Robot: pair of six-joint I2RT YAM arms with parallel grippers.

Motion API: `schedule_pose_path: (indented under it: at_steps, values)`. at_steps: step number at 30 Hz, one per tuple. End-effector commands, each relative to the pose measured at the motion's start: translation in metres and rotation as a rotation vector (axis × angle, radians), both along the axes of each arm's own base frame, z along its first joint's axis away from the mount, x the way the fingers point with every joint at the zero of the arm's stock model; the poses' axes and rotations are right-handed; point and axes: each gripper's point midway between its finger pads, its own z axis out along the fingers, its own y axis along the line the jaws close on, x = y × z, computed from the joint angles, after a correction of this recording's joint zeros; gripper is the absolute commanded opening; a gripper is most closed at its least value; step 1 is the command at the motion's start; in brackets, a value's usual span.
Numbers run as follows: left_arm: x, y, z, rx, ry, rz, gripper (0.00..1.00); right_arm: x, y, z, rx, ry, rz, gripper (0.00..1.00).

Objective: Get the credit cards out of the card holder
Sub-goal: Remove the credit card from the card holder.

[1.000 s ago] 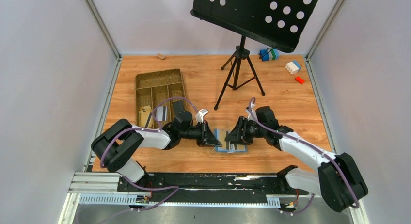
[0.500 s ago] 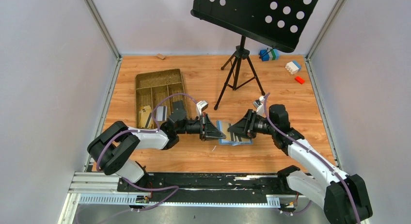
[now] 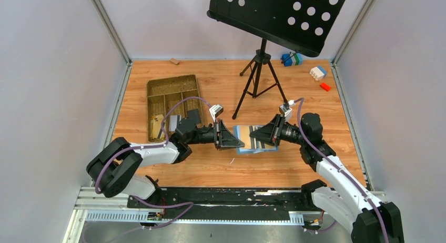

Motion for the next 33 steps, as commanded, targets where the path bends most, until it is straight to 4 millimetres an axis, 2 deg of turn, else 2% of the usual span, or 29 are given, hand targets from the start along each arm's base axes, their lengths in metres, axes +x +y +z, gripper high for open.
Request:
schedule_pose_path:
  at_steps: [1,5,8,11,15,18,21,25,28,33]
  values:
    - [-0.006,0.004,0.025,-0.081,-0.093,0.004,0.0,-0.007,0.002,0.029,0.062,-0.055,0.031,0.12]
    - [-0.005,0.005,0.02,-0.056,-0.096,0.02,0.07,-0.007,0.001,0.032,0.064,-0.057,0.018,0.01]
    - [-0.004,0.007,0.02,-0.054,-0.098,0.036,0.18,-0.008,-0.001,0.029,0.041,-0.057,0.014,0.0]
    - [-0.002,0.007,0.021,-0.054,-0.102,0.05,0.23,-0.008,-0.001,0.025,0.006,-0.058,0.02,0.0]
    - [0.001,0.009,0.021,-0.058,-0.103,0.084,0.17,-0.008,-0.004,0.021,-0.024,-0.064,0.023,0.0]
    - [0.004,0.01,0.023,-0.065,-0.108,0.109,0.0,-0.007,-0.01,0.01,-0.046,-0.028,0.01,0.0]
    - [0.006,0.011,0.02,-0.041,-0.114,0.128,0.0,-0.006,-0.015,0.003,-0.047,-0.012,-0.001,0.0]
    - [0.008,0.014,0.019,-0.024,-0.12,0.154,0.0,-0.006,-0.019,-0.006,-0.074,-0.003,-0.013,0.06]
    - [0.009,0.014,0.015,-0.003,-0.123,0.161,0.0,-0.007,-0.022,-0.015,-0.107,0.007,-0.021,0.02]
    - [0.01,0.013,0.013,0.023,-0.129,0.154,0.0,-0.008,-0.022,-0.016,-0.099,0.006,-0.015,0.03]
